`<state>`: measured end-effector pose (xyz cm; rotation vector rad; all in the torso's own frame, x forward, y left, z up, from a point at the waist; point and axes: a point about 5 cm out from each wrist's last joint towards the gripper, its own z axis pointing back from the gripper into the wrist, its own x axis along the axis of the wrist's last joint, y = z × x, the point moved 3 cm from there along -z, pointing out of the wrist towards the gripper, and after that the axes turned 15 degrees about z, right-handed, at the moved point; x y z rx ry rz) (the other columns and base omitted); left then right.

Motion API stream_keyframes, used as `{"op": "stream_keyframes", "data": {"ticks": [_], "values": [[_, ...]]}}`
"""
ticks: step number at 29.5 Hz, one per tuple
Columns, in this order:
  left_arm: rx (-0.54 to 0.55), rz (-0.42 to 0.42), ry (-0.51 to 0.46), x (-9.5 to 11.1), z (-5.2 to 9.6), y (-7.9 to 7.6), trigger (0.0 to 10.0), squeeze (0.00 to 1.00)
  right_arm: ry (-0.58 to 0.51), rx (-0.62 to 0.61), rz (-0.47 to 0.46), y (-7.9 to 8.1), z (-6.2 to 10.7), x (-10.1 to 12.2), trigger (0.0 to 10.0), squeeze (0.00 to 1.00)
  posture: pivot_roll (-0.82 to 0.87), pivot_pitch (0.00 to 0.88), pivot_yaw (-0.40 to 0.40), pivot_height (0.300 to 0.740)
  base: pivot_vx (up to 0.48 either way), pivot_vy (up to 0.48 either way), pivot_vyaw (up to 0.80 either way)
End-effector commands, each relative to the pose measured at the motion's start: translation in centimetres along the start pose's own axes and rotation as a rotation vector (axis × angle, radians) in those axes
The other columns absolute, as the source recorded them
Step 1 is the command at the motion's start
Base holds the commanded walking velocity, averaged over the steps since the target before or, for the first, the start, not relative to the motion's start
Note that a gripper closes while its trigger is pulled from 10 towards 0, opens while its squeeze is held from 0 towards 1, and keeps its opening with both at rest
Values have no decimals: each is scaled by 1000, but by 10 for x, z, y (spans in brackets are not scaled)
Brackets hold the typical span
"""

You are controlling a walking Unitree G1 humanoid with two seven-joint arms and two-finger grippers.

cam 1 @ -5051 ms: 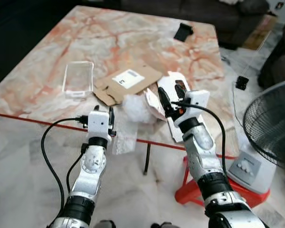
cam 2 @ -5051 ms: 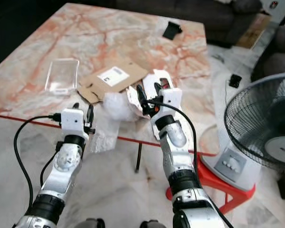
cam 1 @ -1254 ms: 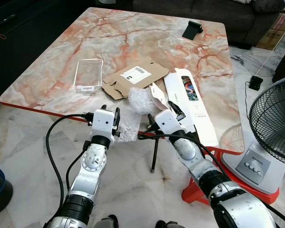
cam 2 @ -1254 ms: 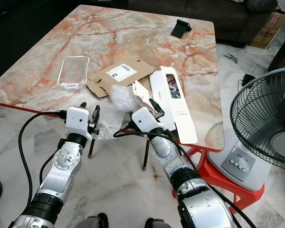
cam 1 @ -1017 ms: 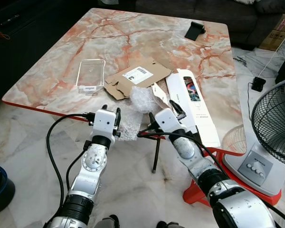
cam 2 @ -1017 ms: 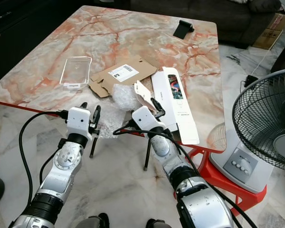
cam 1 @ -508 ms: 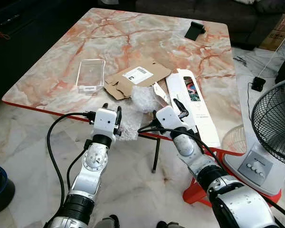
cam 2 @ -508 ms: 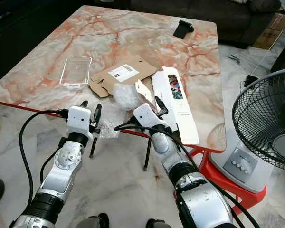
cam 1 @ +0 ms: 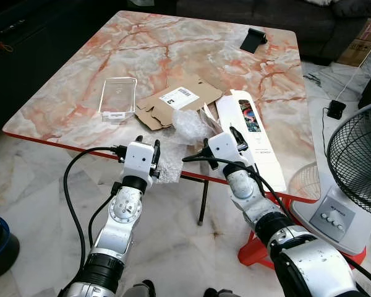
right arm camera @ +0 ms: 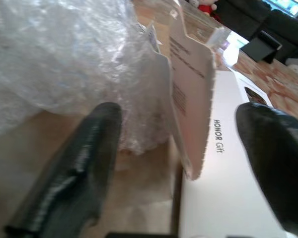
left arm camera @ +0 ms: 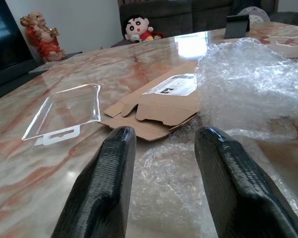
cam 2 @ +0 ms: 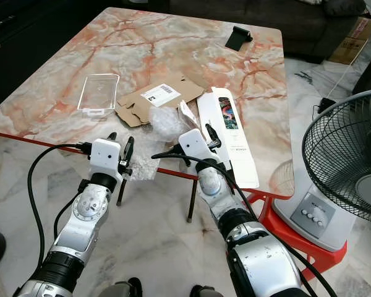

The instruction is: Picking trash to rubbish bin

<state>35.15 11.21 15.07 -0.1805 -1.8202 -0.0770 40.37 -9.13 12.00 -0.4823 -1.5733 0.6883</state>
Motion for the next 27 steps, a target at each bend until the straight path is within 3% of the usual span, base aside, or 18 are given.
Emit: {"op": "stream_keyframes", "data": {"ticks": [1, 27], "values": [[-17, 3, 8, -2, 2, -4, 10000, 0, -18, 9, -28, 1, -1, 5, 0, 0, 155, 140, -9, 740, 0, 0, 0], [-32, 16, 2, -1, 1, -9, 10000, 0, -43, 22, -90, 4, 0, 8, 0, 0, 156, 140, -14, 740, 0, 0, 0]]}}
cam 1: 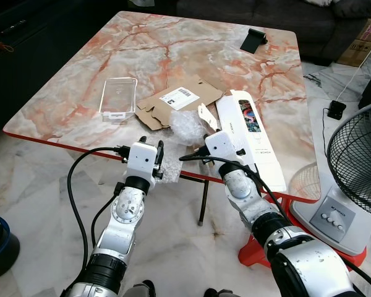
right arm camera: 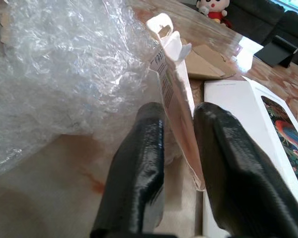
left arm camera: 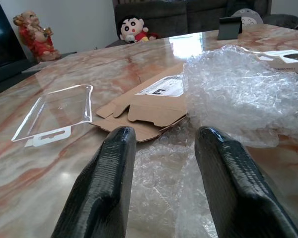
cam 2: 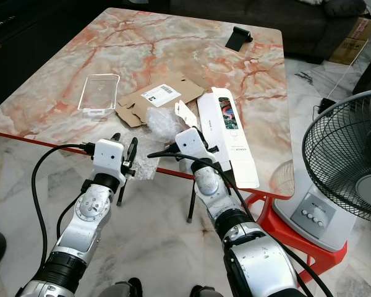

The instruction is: Picking trash to rubbish bin

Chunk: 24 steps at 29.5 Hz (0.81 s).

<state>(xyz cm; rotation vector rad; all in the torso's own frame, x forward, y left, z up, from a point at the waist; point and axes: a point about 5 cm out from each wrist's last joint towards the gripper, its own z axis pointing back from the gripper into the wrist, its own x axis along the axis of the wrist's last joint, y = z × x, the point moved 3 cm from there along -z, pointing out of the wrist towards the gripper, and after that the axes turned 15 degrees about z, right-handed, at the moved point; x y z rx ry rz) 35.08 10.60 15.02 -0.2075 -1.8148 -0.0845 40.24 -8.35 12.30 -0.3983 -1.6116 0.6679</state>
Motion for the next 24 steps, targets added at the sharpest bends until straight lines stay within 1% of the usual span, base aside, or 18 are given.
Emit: {"op": "stream_keyframes", "data": {"ticks": [1, 16, 17, 18, 19, 21, 22, 24], "values": [[-12, 2, -2, 0, 1, -3, 10000, 0, -2, -3, -22, 0, 0, 1, 0, 0, 155, 138, -16, 740, 0, 0, 0], [-5, 8, -7, 0, -1, -4, 10000, 0, -13, -70, -60, -20, -7, 7, 0, 0, 148, 128, -26, 740, 0, 0, 0], [-3, 7, -9, 0, -1, -4, 10000, 0, -17, -92, -70, -26, -9, 9, 0, 0, 147, 128, -26, 740, 0, 0, 0], [-2, 7, -10, 0, -1, -4, 10000, 0, -21, -101, -77, -29, -10, 11, 0, 0, 144, 127, -27, 740, 0, 0, 0], [-2, 7, -10, 0, -1, -4, 10000, 0, -21, -101, -77, -29, -10, 11, 0, 0, 144, 127, -27, 740, 0, 0, 0], [1, 7, -13, 1, -2, -4, 10000, 0, -43, -132, -98, -39, -14, 17, 0, 0, 144, 125, -28, 740, 0, 0, 0], [1, 7, -13, 1, -2, -4, 10000, 0, -43, -132, -98, -39, -14, 17, 0, 0, 144, 125, -28, 740, 0, 0, 0], [4, 6, -15, 1, -2, -4, 10000, 0, -64, -156, -113, -47, -16, 23, 0, 0, 141, 125, -30, 740, 0, 0, 0]]}}
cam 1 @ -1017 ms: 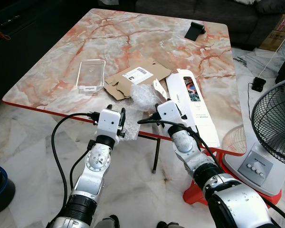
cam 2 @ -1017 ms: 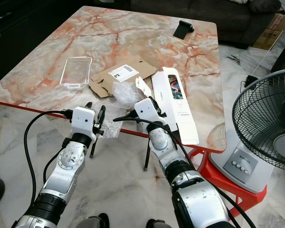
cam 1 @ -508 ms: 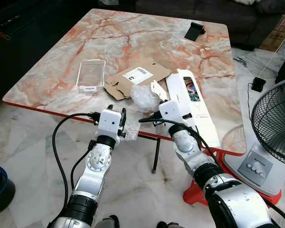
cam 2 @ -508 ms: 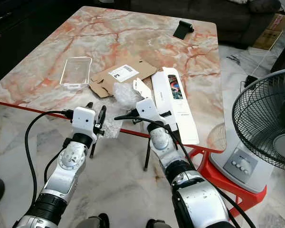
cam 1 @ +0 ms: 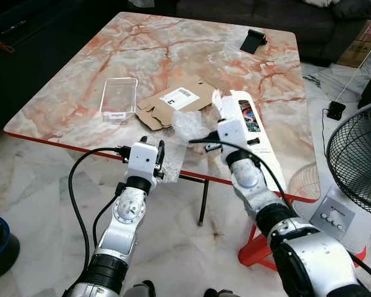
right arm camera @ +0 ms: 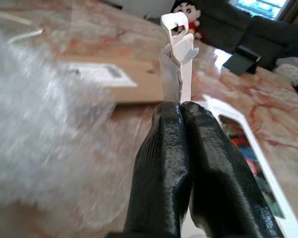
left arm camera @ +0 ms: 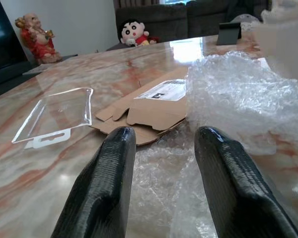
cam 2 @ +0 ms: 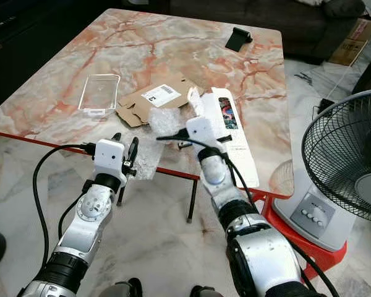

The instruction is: Picking trash to rubbish bin

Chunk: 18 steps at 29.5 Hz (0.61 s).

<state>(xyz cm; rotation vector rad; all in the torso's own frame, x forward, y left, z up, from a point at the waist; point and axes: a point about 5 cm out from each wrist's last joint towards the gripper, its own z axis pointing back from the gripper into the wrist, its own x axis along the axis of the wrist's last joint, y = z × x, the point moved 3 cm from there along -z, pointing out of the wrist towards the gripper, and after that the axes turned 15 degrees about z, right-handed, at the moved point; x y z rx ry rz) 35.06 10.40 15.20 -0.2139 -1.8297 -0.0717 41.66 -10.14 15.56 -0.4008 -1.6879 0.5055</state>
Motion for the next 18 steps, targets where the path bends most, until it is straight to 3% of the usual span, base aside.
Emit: {"op": "stream_keyframes", "data": {"ticks": [1, 3, 4, 5, 8, 18], "values": [[1, -4, -1, 0, -2, -1, 10000, 0, -51, -39, -40, -12, -7, 15, 0, 0, 139, 125, -31, 740, 0, 0, 0], [3, -5, -3, 0, -3, -1, 10000, 0, -61, -44, -64, -15, -9, 18, 0, 0, 138, 127, -30, 740, 0, 0, 0], [7, -1, -5, 0, -3, 0, 10000, 0, -73, -39, -97, -16, -10, 21, 4000, 0, 135, 130, -31, 740, 0, 0, 0], [34, 35, -12, 2, -5, 3, 10000, 0, -110, -47, -183, -22, -13, 30, 10000, 0, 133, 132, -32, 740, 0, 0, 0], [51, 50, -25, 7, -8, 6, 10000, 0, -154, -66, -318, -30, -15, 40, 10000, 0, 129, 139, -35, 740, 0, 0, 0], [75, 87, -43, 10, -10, 7, 10000, 0, -231, -65, -631, -46, -14, 45, 10000, 0, 117, 148, -48, 740, 0, 0, 0]]}}
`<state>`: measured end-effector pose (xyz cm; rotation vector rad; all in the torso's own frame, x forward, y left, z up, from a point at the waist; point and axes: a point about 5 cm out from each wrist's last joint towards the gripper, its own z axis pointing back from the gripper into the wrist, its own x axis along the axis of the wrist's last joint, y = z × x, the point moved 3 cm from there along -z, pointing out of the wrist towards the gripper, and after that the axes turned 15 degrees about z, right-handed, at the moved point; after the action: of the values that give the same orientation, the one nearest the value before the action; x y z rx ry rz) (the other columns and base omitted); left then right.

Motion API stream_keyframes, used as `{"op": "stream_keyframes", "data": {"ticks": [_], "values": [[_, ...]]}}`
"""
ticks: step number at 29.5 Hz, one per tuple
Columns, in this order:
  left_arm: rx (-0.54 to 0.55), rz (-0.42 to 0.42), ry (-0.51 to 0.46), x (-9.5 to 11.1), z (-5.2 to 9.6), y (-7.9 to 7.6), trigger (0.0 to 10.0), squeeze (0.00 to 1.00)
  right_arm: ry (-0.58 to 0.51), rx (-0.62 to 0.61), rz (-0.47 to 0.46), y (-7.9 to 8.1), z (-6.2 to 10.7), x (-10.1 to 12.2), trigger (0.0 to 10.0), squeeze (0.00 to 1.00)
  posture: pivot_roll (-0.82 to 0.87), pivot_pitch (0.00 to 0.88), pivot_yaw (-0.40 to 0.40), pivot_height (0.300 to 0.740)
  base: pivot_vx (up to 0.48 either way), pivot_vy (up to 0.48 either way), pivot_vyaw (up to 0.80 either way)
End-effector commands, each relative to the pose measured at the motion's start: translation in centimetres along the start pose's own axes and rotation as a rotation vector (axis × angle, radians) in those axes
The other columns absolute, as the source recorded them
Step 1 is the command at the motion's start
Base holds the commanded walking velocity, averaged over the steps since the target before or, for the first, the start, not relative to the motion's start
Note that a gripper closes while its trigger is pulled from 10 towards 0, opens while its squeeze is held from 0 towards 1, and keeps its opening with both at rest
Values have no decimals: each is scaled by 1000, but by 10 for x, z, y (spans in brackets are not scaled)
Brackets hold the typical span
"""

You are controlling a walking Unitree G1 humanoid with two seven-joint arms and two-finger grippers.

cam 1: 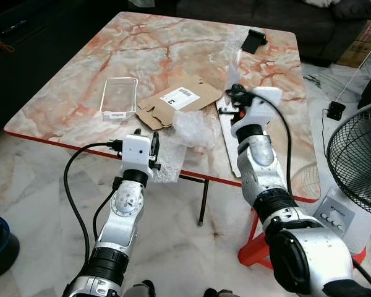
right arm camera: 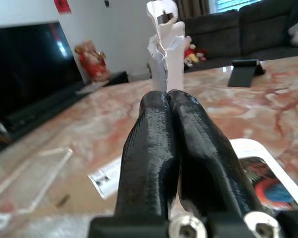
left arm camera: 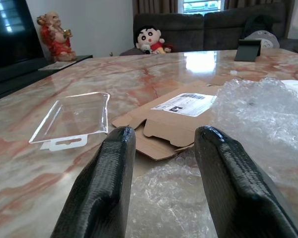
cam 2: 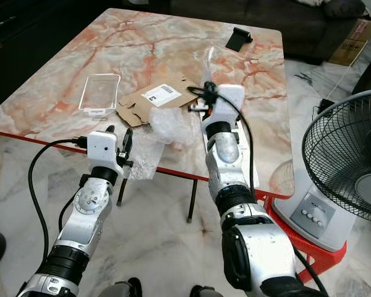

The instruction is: Picking trash to rubbish bin

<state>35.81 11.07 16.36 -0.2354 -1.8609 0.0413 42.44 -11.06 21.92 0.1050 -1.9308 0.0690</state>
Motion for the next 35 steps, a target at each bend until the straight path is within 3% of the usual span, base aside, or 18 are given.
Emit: {"op": "stream_keyframes", "data": {"ticks": [1, 3, 7, 10, 20, 21, 22, 23, 24, 27, 31, 32, 33, 34, 35], "values": [[11, 17, -2, 0, -1, 0, 10000, 0, -11, -2, -58, -4, 2, 1, 10000, 0, 117, 148, -48, 740, 0, 0, 0], [10, 25, -1, 0, -1, -1, 10000, 0, -19, 9, -99, -5, 2, 2, 10000, 0, 108, 150, -51, 740, 0, 0, 0], [-11, 120, -4, 4, -4, -6, 10000, 0, -15, 20, -155, -8, 4, 1, 10000, 0, 107, 150, -55, 740, 0, 0, 0], [-9, 323, -47, 22, -13, -9, 10000, 0, -5, 59, -264, -7, 6, -2, 10000, 0, 107, 149, -63, 740, 0, 0, 0], [-105, 466, -118, 54, -22, -22, 10000, 0, -26, 127, -422, -3, 9, 2, 10000, 0, 109, 149, -68, 740, 0, 0, 0], [-125, 494, -121, 58, -23, -25, 10000, 388, -41, 145, -460, -2, 9, 5, 10000, 0, 107, 148, -70, 740, 0, 0, 0], [-136, 509, -123, 60, -23, -27, 10000, 388, -50, 155, -484, -2, 9, 7, 10000, 0, 107, 148, -70, 740, 0, 0, 0], [-144, 521, -126, 62, -24, -29, 10000, 906, -61, 163, -511, -1, 9, 9, 10000, 0, 107, 148, -70, 740, 0, 0, 0], [-152, 528, -126, 63, -24, -31, 10000, 1000, -68, 167, -535, -2, 9, 10, 10000, 0, 106, 147, -70, 740, 0, 0, 0], [-161, 571, -119, 64, -24, -33, 10000, 1000, -93, 198, -608, 0, 9, 16, 10000, 0, 103, 145, -71, 740, 0, 0, 0], [-213, 700, -125, 72, -22, -37, 10000, 1000, -119, 294, -688, 8, 16, 21, 10000, 0, 104, 146, -71, 740, 0, 0, 0], [-239, 734, -124, 74, -21, -39, 10000, 447, -121, 319, -708, 10, 18, 22, 10000, 0, 104, 146, -71, 740, 0, 0, 0], [-245, 740, -123, 75, -21, -40, 10000, 447, -121, 327, -716, 10, 19, 22, 10000, 0, 104, 146, -71, 740, 0, 0, 0], [-251, 743, -120, 75, -21, -41, 10000, 0, -121, 343, -728, 12, 21, 21, 10000, 0, 104, 146, -71, 740, 0, 0, 0], [-267, 768, -117, 76, -20, -43, 10000, 0, -120, 355, -738, 13, 22, 21, 10000, 0, 104, 146, -71, 740, 0, 0, 0]]}}
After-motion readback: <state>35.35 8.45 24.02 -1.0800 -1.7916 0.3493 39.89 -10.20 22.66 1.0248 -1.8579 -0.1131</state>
